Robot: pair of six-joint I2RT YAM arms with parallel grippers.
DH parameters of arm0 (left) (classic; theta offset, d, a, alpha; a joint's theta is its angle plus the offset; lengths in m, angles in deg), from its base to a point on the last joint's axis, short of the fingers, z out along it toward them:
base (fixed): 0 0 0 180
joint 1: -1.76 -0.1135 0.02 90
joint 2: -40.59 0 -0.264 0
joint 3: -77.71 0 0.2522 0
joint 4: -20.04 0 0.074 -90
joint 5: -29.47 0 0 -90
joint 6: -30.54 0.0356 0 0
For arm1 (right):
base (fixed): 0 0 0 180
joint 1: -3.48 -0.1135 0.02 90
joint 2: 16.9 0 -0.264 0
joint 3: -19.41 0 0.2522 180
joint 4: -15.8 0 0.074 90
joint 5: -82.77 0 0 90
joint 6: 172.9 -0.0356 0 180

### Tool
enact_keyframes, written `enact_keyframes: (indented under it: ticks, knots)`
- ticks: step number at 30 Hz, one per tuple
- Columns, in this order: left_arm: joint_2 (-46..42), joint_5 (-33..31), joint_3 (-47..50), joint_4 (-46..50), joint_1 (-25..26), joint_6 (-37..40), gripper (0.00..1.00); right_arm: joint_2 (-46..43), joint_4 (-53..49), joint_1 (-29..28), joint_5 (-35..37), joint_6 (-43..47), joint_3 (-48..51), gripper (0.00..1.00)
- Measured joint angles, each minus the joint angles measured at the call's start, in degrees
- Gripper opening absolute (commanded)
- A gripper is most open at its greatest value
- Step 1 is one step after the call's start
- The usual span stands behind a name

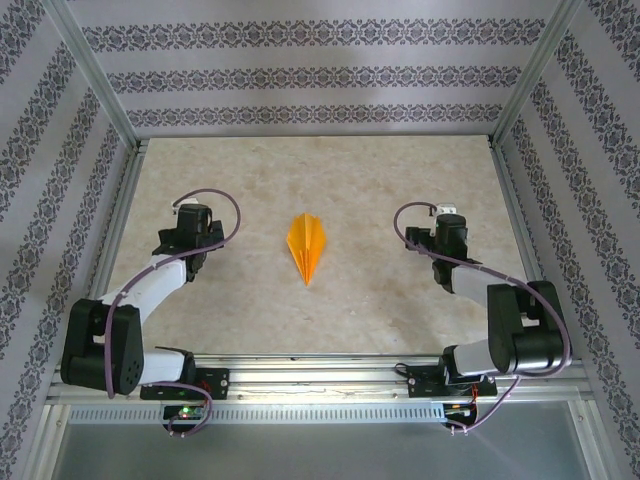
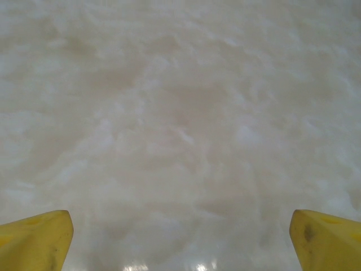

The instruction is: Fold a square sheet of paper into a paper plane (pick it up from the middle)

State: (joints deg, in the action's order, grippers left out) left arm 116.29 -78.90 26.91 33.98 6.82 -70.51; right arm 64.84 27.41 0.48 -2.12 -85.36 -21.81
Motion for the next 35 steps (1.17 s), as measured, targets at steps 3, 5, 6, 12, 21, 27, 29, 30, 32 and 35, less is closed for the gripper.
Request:
enact_keyframes:
  ticks: [3,5,6,12,21,27,29,30,32,35]
  knots:
    - [2.7,3.1,4.4,-10.9,-1.3,4.7,1.00,2.2,7.3,1.7,-5.9,1.0,0.5,0.98]
    - [5.4,5.4,7.5,-19.3,-1.4,7.3,0.99,3.1,15.0,3.6,-8.9,1.0,3.0,0.98]
    - [6.8,6.7,9.0,-22.6,-1.5,8.2,1.00,4.3,19.3,4.2,-10.0,1.0,4.6,0.98]
    - [13.6,15.1,13.0,-41.1,-4.1,9.8,0.99,5.9,24.3,4.6,-9.6,0.7,6.8,0.98]
    - [15.3,13.8,16.5,-52.0,-4.9,9.4,0.99,5.9,27.6,3.8,-7.1,0.7,6.8,0.98]
    - [15.3,14.1,16.5,-53.0,-4.9,9.4,1.00,5.9,27.7,3.8,-6.8,0.7,6.8,0.98]
    - [15.3,14.3,16.5,-53.0,-4.9,9.4,1.00,5.9,27.7,3.8,-6.6,0.7,6.8,0.98]
    - [15.3,14.4,16.5,-53.0,-4.9,9.4,1.00,5.9,27.7,3.8,-6.6,0.7,6.8,0.98]
    - [15.3,14.6,16.4,-53.0,-4.9,9.4,1.00,5.9,27.7,3.8,-6.5,0.7,6.8,0.98]
    - [15.3,14.9,16.4,-53.1,-4.9,9.4,1.00,5.9,27.7,3.5,-6.4,0.7,6.8,0.98]
